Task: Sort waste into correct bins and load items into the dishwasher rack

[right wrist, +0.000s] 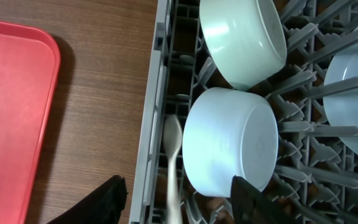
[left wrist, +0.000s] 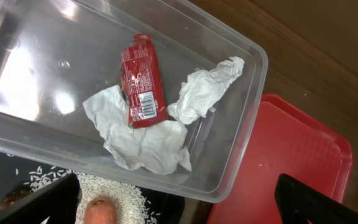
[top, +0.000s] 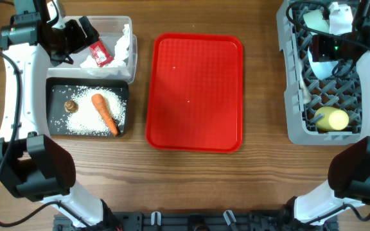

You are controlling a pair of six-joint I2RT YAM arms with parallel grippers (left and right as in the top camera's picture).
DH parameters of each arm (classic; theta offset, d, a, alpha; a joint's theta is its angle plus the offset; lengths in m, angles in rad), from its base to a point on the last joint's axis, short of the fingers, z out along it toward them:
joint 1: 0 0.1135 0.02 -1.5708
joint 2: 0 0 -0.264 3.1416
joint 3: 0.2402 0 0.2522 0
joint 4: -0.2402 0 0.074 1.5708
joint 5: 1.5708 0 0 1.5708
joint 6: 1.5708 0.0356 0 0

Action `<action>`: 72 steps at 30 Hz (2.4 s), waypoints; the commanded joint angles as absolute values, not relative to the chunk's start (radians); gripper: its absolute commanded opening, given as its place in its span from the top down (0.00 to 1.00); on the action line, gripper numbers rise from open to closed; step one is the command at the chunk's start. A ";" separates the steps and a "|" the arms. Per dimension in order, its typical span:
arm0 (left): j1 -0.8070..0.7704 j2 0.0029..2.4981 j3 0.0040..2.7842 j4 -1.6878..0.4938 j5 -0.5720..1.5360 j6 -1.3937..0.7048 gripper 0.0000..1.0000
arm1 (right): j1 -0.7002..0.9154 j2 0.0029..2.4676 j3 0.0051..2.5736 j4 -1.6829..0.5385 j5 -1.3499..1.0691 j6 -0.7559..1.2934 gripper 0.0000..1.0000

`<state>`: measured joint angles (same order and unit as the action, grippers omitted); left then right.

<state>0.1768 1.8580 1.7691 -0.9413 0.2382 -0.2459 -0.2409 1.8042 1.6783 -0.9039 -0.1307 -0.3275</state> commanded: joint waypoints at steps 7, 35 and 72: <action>0.180 1.827 1.781 -0.939 0.253 -0.244 0.00 | -0.238 1.794 1.694 -0.903 -0.218 -0.336 0.16; 0.180 1.827 1.781 -0.939 0.254 -0.244 0.00 | -0.189 1.127 1.696 -1.106 -0.422 -0.275 0.00; 0.180 1.827 1.781 -0.939 0.253 -0.244 0.00 | -0.003 0.030 0.005 0.079 -0.142 0.078 0.00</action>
<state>0.1768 1.8565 1.7691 -0.9401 0.2379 -0.2459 -0.0071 0.0887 0.0055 0.0994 -0.1822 0.0608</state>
